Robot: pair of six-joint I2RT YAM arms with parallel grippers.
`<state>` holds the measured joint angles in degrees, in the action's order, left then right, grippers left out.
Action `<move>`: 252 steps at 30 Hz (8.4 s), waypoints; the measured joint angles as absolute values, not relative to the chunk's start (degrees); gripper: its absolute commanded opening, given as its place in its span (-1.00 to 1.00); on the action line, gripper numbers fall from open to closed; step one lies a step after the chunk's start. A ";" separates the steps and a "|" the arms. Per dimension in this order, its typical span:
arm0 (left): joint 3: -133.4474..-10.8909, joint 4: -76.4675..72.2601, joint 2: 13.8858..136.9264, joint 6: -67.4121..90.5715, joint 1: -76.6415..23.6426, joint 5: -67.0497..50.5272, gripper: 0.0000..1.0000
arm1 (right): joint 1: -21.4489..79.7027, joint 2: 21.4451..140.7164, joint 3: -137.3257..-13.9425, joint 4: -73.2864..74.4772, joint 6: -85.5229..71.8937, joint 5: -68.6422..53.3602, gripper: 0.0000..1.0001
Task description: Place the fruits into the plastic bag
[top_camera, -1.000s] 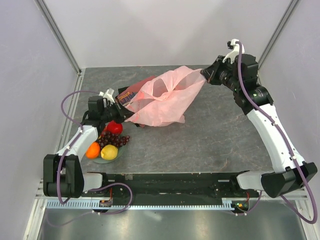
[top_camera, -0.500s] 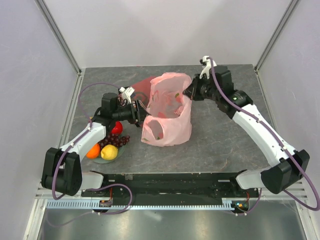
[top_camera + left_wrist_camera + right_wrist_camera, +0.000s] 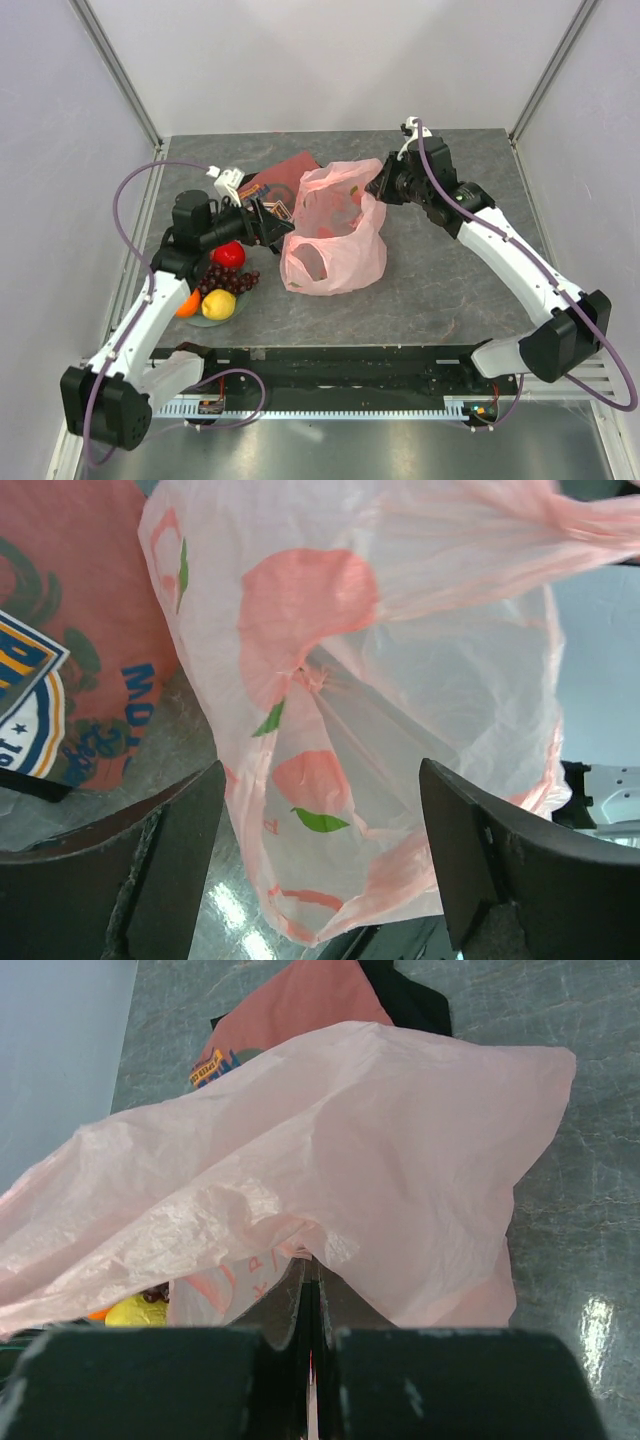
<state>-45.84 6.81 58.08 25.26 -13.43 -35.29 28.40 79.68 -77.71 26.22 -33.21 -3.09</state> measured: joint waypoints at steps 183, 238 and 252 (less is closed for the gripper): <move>-70.87 12.80 98.39 19.79 -38.92 -15.86 0.16 | 28.88 85.73 -80.05 28.75 -30.20 -11.97 -0.99; -50.63 35.83 51.42 28.32 -31.83 4.58 0.99 | 26.81 89.01 -81.45 29.39 -31.29 -13.26 -0.97; -50.06 62.70 45.78 42.72 -22.92 15.33 0.99 | 26.44 89.38 -81.43 29.15 -31.29 -13.56 -0.97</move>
<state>-50.06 62.70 45.78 42.72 -22.92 15.33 26.44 89.38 -81.43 29.15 -31.29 -13.56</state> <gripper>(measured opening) 0.991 0.015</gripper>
